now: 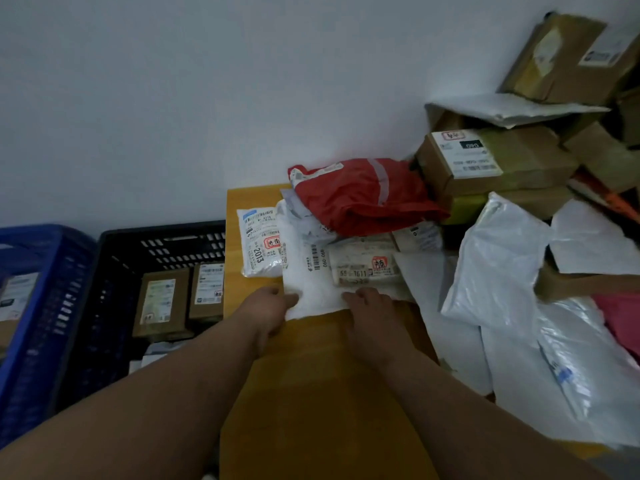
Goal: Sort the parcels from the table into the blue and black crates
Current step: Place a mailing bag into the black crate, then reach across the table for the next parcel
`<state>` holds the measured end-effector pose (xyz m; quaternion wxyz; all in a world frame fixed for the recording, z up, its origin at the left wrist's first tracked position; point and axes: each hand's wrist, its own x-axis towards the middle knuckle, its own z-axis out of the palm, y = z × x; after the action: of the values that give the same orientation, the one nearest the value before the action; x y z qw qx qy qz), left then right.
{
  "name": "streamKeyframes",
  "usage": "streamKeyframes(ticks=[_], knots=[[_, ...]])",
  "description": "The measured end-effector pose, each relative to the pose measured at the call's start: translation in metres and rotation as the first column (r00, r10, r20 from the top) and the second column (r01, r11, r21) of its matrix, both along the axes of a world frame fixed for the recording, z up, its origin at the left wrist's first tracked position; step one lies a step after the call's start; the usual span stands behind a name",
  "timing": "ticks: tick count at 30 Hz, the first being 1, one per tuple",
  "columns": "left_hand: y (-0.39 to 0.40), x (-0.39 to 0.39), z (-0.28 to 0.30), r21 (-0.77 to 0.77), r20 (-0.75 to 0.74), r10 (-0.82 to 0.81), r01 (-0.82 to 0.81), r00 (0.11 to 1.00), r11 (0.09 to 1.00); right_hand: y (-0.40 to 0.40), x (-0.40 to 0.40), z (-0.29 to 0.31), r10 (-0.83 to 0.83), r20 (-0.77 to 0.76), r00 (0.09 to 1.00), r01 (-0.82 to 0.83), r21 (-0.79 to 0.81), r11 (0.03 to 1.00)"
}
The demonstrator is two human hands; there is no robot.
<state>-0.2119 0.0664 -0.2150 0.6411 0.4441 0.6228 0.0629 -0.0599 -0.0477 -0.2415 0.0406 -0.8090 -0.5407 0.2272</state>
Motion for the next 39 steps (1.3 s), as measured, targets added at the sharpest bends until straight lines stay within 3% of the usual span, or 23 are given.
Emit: streamKeyframes(ticks=[5, 11, 16, 20, 25, 28, 30, 31, 33, 36, 37, 39], knots=[[-0.005, 0.017, -0.004, -0.108, 0.101, 0.207, -0.196, 0.973, 0.975, -0.006, 0.005, -0.005, -0.021, 0.033, 0.999, 0.018, 0.08, 0.997], [-0.024, 0.005, 0.015, -0.211, 0.186, 0.178, -0.138, 0.966, 0.968, -0.013, 0.005, 0.005, -0.087, 0.122, 0.989, 0.061, 0.201, 0.978], [-0.035, -0.01, 0.04, -0.204, 0.274, 0.08, -0.023, 0.959, 0.979, -0.023, -0.005, 0.017, -0.101, 0.148, 0.984, 0.056, 0.282, 0.958], [-0.042, -0.024, 0.056, -0.26, 0.377, 0.223, -0.128, 0.899, 0.957, -0.043, -0.02, 0.031, -0.03, 0.055, 0.998, 0.002, 0.453, 0.891], [-0.055, -0.048, 0.061, -0.192, 0.327, 0.253, -0.199, 0.91, 0.961, -0.072, -0.048, 0.042, 0.079, 0.023, 0.997, -0.083, 0.318, 0.944], [-0.066, -0.072, 0.069, -0.157, 0.391, 0.263, -0.218, 0.882, 0.963, -0.091, -0.068, 0.04, -0.135, -0.029, 0.99, 0.138, 0.271, 0.953], [-0.074, -0.096, 0.076, -0.168, 0.44, 0.265, -0.211, 0.858, 0.963, -0.099, -0.084, 0.045, -0.474, -0.167, 0.865, 0.502, 0.281, 0.818], [-0.077, -0.11, 0.078, -0.172, 0.457, 0.253, -0.195, 0.853, 0.966, -0.102, -0.091, 0.047, -0.615, -0.294, 0.732, 0.68, 0.245, 0.691], [-0.081, -0.14, 0.083, -0.19, 0.492, 0.234, -0.159, 0.838, 0.969, -0.104, -0.107, 0.052, -0.738, -0.541, 0.403, 0.89, 0.041, 0.455], [-0.088, -0.182, 0.091, -0.216, 0.553, 0.213, -0.108, 0.806, 0.97, -0.106, -0.129, 0.058, -0.567, -0.803, -0.183, 0.907, -0.361, 0.219], [-0.091, -0.194, 0.094, -0.215, 0.569, 0.198, -0.088, 0.798, 0.973, -0.107, -0.136, 0.061, -0.473, -0.828, -0.301, 0.878, -0.434, 0.202], [-0.097, -0.215, 0.098, -0.209, 0.594, 0.166, -0.049, 0.787, 0.977, -0.111, -0.144, 0.065, -0.377, -0.852, -0.364, 0.845, -0.472, 0.25]])
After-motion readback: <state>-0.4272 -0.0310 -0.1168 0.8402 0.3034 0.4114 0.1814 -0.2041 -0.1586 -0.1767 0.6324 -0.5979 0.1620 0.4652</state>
